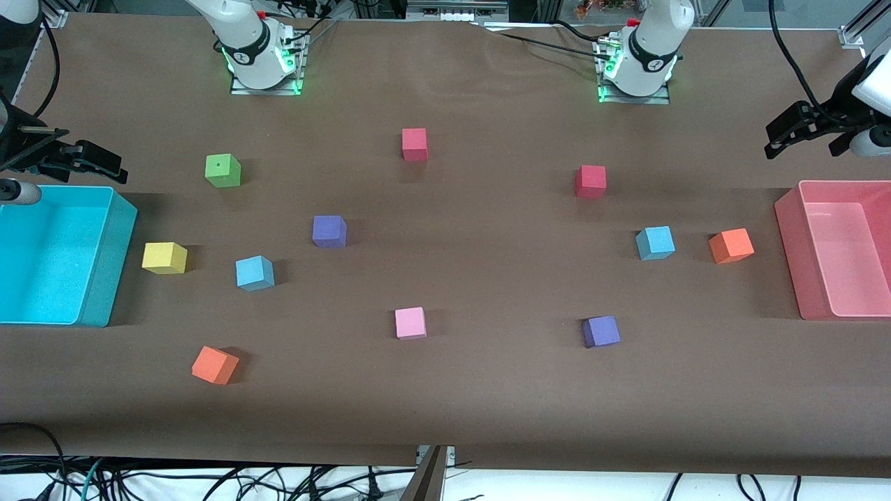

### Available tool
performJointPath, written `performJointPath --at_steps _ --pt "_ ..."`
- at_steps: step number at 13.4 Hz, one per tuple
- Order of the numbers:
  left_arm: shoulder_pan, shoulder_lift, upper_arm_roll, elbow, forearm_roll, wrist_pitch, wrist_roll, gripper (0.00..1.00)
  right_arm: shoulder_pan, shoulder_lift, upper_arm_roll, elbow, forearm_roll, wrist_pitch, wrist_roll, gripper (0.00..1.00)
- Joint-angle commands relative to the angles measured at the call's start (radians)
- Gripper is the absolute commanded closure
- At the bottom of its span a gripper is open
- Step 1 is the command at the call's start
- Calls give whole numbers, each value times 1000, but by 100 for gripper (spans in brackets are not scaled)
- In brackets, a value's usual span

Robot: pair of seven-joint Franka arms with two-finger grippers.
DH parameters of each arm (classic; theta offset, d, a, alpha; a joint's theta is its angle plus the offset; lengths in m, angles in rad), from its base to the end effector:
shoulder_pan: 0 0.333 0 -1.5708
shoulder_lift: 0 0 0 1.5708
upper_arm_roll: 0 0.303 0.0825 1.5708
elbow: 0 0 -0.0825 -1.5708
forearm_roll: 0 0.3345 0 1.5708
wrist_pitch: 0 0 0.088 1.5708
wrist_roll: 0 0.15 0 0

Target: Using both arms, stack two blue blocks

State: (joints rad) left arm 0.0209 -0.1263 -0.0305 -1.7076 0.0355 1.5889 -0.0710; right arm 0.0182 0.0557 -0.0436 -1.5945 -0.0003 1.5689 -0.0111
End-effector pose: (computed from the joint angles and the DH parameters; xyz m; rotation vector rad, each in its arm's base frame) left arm 0.4682 0.0000 0.5737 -3.1011 -0.0948 -0.0141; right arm 0.5146 -0.0126 0.5300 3.1377 -0.0225 -0.1276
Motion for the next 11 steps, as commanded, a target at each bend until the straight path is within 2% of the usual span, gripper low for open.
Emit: performJointPath --at_steps 1,11 --pt "-13 -12 6 -4 -6 -15 -3 0 3 -10 11 2 -21 20 13 0" --pt "-13 -10 6 -10 -6 -12 -4 0 6 19 10 16 -15 -21 17 0"
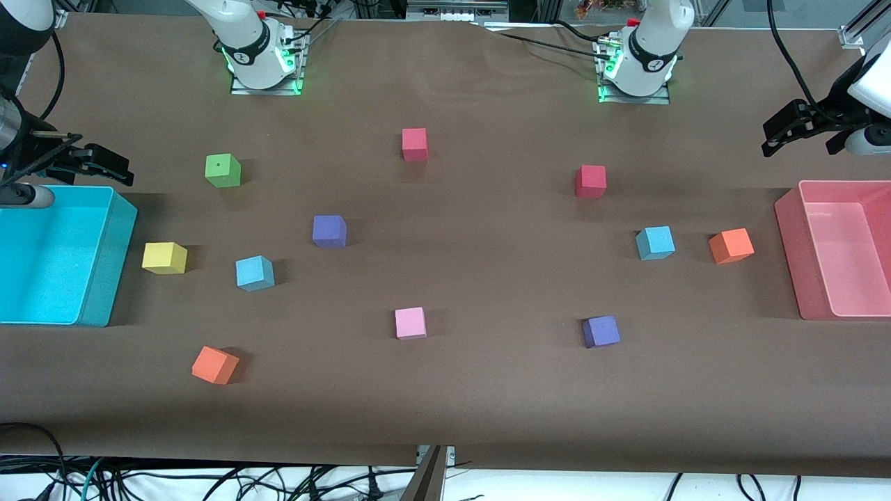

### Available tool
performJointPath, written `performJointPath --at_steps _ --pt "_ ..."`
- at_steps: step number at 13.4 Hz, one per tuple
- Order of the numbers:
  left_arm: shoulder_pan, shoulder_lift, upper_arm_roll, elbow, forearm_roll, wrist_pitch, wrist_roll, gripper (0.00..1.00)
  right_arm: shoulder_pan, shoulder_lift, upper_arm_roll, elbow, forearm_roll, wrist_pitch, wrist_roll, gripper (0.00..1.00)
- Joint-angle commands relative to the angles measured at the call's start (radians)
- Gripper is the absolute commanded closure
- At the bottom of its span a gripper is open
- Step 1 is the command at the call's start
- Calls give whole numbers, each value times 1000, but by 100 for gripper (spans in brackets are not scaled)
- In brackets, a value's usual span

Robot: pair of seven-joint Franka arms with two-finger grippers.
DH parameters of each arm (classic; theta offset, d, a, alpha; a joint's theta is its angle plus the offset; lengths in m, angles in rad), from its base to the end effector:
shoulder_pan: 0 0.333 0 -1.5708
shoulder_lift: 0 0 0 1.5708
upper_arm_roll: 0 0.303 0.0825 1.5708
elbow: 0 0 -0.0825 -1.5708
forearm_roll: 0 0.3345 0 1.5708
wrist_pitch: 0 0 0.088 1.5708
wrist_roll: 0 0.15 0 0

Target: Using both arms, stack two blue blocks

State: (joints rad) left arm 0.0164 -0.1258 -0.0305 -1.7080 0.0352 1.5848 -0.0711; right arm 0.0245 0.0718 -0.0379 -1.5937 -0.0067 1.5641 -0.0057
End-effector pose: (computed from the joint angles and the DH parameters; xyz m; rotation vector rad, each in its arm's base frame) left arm 0.4677 -0.0022 0.5729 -3.1014 -0.0881 -0.0065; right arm 0.5171 -0.0074 0.5217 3.1291 -0.0116 -0.1588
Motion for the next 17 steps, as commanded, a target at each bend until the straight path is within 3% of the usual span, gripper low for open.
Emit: performJointPath --at_steps 1,6,9,11,15,17 --pt "-9 -11 7 -10 -6 -6 -4 0 0 3 3 15 -6 -13 12 0" --pt "-7 -11 7 -15 -6 -6 -4 0 29 31 6 11 -4 -21 -5 0" --pt "-9 -11 7 -13 -6 -3 -6 0 75 109 6 -9 -9 9 -34 0" --pt "-9 -11 7 -15 -6 -3 -4 0 83 154 6 -58 -12 130 -52 0" --pt "-9 -11 6 -15 -5 0 -4 0 86 184 6 -326 -12 565 -80 0" --pt "-9 -12 6 -12 -5 -2 -3 0 88 239 9 -367 -9 675 -109 0"
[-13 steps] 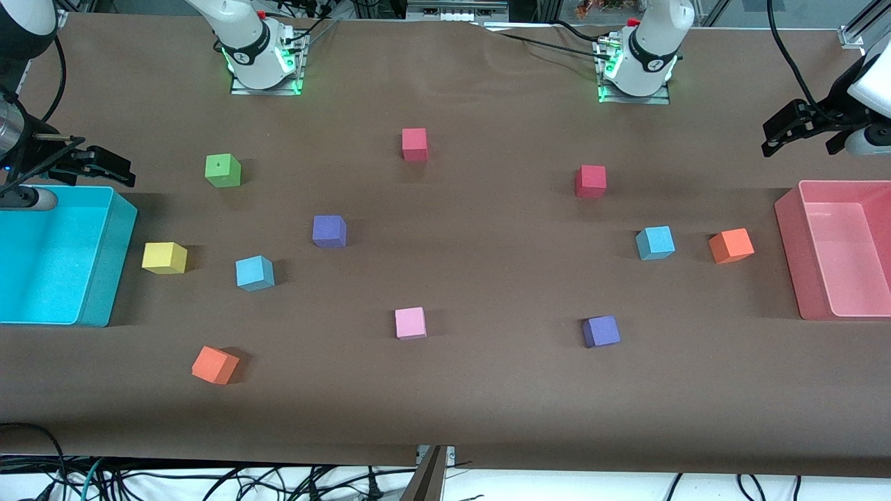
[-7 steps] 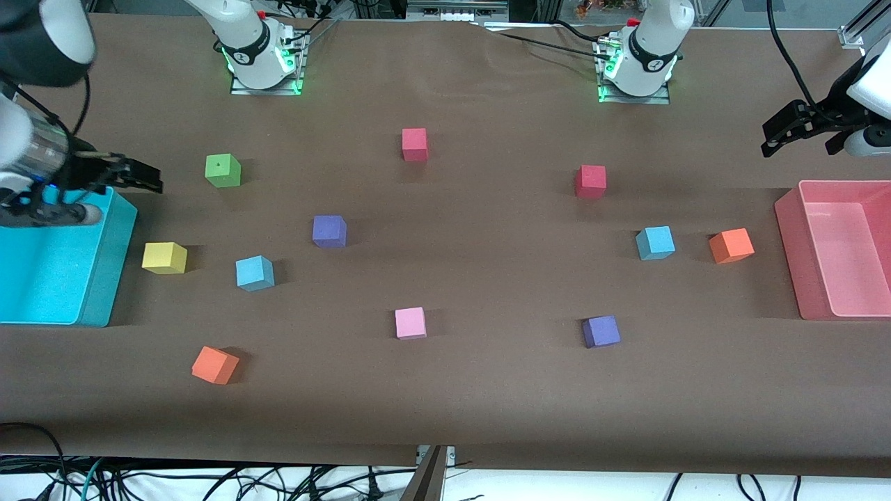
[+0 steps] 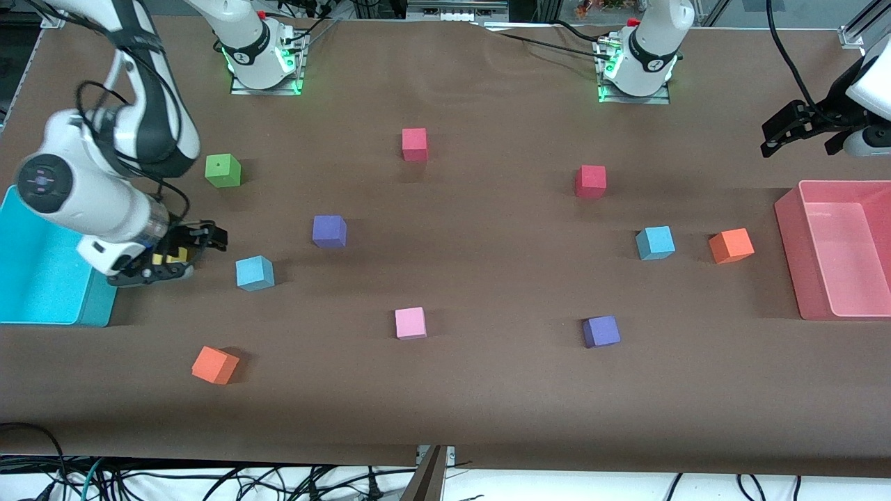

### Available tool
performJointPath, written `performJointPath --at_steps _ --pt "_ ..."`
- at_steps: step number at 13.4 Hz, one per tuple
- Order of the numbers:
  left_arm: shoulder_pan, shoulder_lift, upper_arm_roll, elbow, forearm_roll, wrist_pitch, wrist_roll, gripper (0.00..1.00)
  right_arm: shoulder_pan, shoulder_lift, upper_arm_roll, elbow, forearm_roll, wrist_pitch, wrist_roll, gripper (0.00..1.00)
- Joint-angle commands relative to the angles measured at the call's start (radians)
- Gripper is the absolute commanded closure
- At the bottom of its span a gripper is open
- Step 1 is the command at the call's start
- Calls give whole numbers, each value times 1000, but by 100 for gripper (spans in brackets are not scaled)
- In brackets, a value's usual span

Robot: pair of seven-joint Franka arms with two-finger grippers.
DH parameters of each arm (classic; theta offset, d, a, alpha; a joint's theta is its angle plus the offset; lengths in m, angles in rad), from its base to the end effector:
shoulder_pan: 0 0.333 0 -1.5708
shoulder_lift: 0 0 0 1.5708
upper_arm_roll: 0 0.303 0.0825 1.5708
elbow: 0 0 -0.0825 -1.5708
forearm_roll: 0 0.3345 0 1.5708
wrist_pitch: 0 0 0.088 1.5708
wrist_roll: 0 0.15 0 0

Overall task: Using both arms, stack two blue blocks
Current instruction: 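Reach the right gripper down to the light blue cube and grasp it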

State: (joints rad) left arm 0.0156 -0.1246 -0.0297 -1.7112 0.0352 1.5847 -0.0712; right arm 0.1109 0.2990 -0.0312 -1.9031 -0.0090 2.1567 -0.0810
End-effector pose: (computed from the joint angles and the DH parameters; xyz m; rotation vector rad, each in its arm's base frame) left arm 0.4677 -0.0021 0.5710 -3.1014 -0.0881 0.0005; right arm 0.5661 0.0451 0.3137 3.1133 0.2606 -0.0708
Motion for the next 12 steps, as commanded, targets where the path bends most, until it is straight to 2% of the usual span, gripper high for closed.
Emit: performJointPath --at_steps 1,7,11,12 --pt "-8 -13 5 -7 -5 -3 -1 0 7 41 13 -56 -6 94 -66 0" --pt "-8 -13 5 -4 0 -8 8 0 23 164 20 -59 -6 274 -111 0" --pt "-11 -13 5 7 11 -12 8 0 27 190 20 -62 -8 285 -120 1" --pt "-10 -15 5 5 11 -18 8 0 27 190 20 -62 -6 285 -121 6"
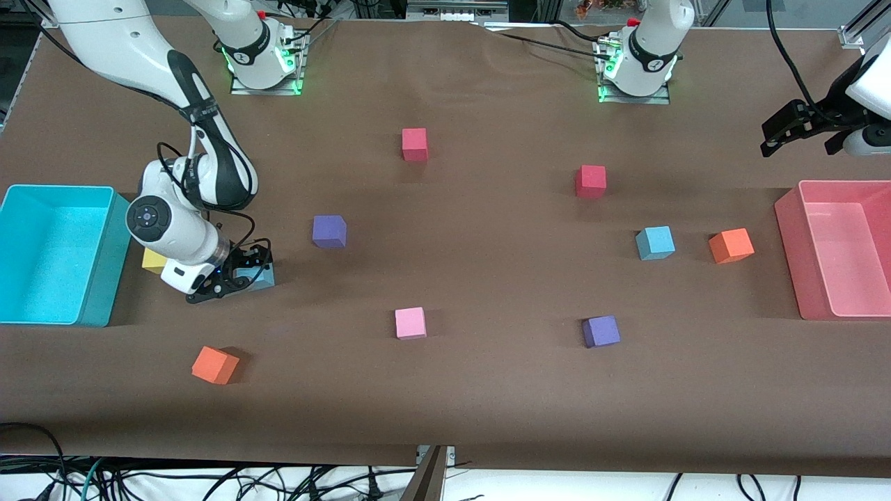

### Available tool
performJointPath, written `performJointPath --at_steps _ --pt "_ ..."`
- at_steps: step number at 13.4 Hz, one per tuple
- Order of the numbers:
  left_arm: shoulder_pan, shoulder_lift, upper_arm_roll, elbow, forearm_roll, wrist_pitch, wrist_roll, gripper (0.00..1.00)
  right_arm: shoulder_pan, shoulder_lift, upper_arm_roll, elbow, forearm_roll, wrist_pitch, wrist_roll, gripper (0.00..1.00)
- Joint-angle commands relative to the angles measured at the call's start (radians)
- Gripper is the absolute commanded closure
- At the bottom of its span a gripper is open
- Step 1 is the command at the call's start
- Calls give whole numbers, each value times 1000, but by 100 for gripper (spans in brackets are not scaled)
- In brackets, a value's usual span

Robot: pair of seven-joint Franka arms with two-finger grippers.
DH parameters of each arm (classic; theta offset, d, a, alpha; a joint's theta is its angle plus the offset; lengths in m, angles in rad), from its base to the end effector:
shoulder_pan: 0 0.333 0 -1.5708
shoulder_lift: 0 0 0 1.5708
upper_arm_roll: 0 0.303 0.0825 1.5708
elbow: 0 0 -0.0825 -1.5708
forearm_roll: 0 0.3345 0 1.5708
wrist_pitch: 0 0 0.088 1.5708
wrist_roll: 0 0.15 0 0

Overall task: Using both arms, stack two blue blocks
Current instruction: 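Reach the right gripper down to the light blue cube and grasp it, then lift the light blue cube with the right gripper toward the table middle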

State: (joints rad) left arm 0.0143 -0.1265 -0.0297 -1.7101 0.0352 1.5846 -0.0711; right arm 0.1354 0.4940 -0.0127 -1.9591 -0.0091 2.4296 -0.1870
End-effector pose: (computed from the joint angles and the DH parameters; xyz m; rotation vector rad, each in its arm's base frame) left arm 0.4673 -0.0027 0.5724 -3.1015 -0.0860 -0.0041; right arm 0.5727 0.0704 0.2028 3.0907 0.4958 -0.0373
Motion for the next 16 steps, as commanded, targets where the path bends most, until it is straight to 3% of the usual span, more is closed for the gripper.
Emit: performJointPath --at_steps 1,2,3,4,7,10,14,16 --pt "-7 -13 5 4 11 -20 10 0 3 -5 2 -6 -6 11 -14 34" --pt "-8 -13 7 6 11 -18 8 0 3 -5 2 -6 -6 8 -14 58" --pt "-10 -12 5 20 11 -18 8 0 3 -3 2 -6 -6 5 -14 73" --pt "-10 -12 5 23 11 -18 5 0 3 -3 2 -6 -6 3 -18 76" --pt "-17 -5 5 1 9 -18 4 0 3 -18 2 17 -6 -10 -31 77" --pt "-16 -8 5 1 5 -17 1 0 4 -40 39 112 -2 -160 -8 77" --pt "-13 -10 5 9 8 -11 7 0 79 -32 94 316 0 -423 249 76" --pt "-11 -15 5 20 8 -9 13 0 156 -23 94 353 0 -443 413 76"
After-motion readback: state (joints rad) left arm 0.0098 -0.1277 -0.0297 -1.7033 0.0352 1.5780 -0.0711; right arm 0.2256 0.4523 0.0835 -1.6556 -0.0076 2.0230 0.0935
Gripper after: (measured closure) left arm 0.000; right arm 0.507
